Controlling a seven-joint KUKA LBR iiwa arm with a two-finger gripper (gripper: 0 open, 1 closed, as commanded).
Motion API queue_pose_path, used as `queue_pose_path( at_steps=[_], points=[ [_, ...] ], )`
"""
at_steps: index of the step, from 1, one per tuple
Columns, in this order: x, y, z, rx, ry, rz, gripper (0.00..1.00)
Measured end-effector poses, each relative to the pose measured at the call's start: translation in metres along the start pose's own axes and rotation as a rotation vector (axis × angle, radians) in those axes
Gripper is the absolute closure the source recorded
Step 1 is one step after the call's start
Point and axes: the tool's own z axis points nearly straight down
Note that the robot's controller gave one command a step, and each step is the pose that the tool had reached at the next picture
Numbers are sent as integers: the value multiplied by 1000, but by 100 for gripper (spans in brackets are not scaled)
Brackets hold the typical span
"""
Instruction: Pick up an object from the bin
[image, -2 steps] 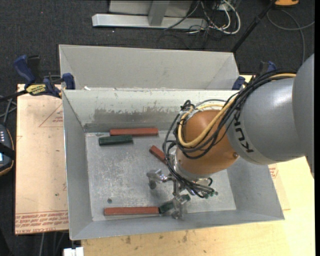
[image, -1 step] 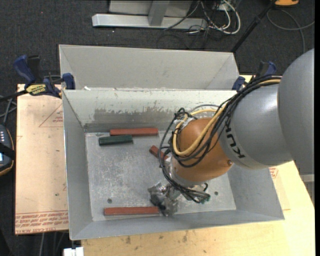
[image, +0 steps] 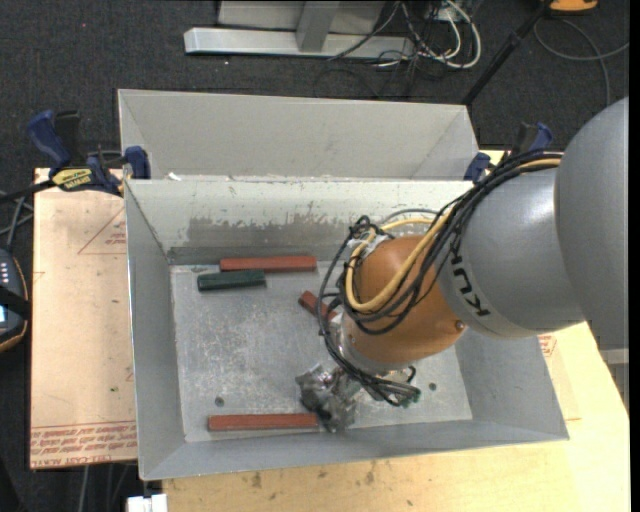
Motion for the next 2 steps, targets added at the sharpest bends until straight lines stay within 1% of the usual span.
queue_pose_path(
  at_steps=[1,2],
  points=[
    [-2,8,-40,-5,12,-24,100],
    [-7,3,-82,1,-1,-38,100]
  ],
)
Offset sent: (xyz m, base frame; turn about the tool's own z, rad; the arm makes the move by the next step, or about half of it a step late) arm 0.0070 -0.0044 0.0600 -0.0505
